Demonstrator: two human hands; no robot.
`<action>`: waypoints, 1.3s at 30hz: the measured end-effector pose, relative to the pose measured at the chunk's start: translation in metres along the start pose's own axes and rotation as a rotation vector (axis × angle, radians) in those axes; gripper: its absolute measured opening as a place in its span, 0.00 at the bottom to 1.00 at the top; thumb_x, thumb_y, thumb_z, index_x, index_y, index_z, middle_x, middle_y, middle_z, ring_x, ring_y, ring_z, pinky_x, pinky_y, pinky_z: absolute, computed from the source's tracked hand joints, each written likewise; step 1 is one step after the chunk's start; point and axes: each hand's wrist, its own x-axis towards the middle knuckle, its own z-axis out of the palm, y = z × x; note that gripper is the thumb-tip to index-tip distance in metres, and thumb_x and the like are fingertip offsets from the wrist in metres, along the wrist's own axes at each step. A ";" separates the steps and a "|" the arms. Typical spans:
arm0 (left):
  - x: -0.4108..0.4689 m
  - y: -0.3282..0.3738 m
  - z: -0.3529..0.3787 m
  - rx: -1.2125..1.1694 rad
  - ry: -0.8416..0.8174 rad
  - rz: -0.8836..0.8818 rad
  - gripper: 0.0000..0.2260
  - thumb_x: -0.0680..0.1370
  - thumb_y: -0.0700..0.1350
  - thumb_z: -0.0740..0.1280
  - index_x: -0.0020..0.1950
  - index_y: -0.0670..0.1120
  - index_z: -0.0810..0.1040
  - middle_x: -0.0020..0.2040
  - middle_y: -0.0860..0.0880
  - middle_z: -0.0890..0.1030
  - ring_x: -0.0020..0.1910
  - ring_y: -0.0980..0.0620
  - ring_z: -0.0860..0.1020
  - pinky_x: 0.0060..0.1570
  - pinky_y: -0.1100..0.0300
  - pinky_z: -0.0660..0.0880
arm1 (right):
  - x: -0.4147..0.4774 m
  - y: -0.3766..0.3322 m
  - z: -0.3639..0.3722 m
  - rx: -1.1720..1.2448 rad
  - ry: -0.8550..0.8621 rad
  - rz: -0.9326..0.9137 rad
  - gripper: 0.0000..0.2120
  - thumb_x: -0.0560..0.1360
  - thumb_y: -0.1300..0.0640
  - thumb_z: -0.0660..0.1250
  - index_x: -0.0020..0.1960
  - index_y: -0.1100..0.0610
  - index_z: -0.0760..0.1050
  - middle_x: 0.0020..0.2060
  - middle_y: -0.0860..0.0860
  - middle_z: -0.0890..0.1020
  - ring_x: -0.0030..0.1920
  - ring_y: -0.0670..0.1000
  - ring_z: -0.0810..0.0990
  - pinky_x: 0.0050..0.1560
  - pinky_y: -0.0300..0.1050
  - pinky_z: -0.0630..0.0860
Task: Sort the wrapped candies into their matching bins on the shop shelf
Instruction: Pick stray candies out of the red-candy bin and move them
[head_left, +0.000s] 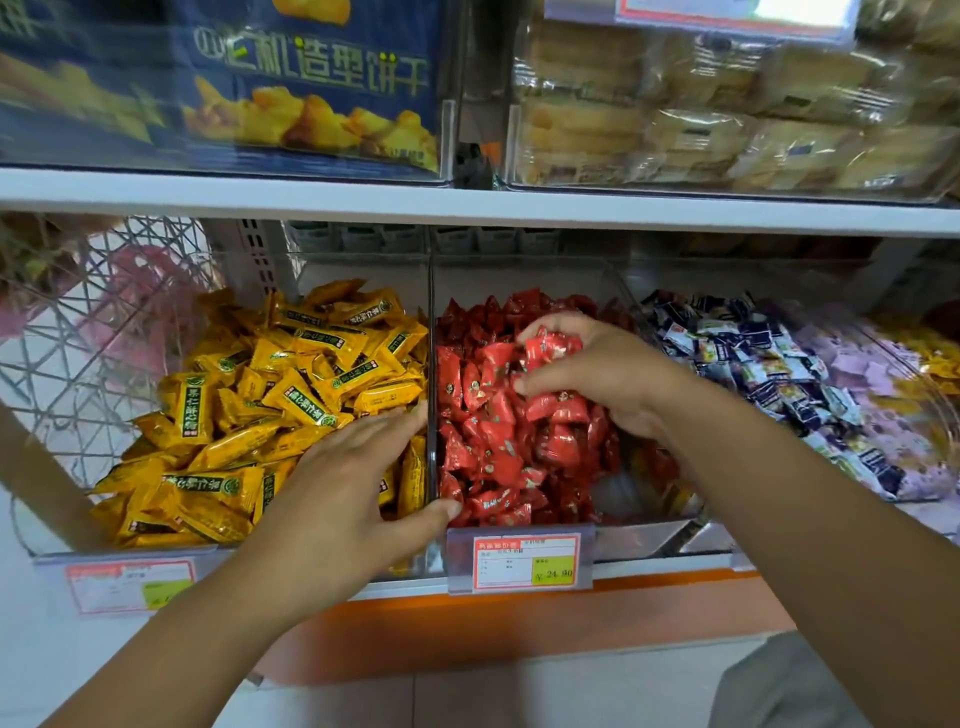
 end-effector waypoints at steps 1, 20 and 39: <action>0.000 0.000 0.000 0.002 -0.004 0.000 0.41 0.65 0.75 0.54 0.76 0.65 0.54 0.74 0.67 0.59 0.74 0.64 0.56 0.74 0.57 0.57 | 0.000 -0.004 -0.004 0.003 -0.031 -0.001 0.24 0.65 0.61 0.79 0.56 0.44 0.78 0.57 0.52 0.81 0.54 0.55 0.82 0.57 0.52 0.78; 0.000 -0.001 0.000 0.049 -0.006 -0.002 0.37 0.59 0.83 0.46 0.66 0.75 0.45 0.69 0.73 0.52 0.70 0.71 0.50 0.69 0.67 0.51 | -0.015 0.012 -0.004 -0.872 -0.327 0.024 0.36 0.71 0.29 0.60 0.76 0.38 0.56 0.78 0.44 0.48 0.77 0.51 0.52 0.75 0.50 0.52; 0.000 0.000 0.001 0.033 0.000 -0.012 0.41 0.58 0.83 0.47 0.69 0.72 0.46 0.71 0.71 0.52 0.71 0.70 0.50 0.68 0.69 0.49 | 0.018 0.017 0.006 -0.692 0.016 0.133 0.34 0.77 0.32 0.51 0.78 0.41 0.43 0.78 0.55 0.41 0.77 0.63 0.49 0.75 0.60 0.53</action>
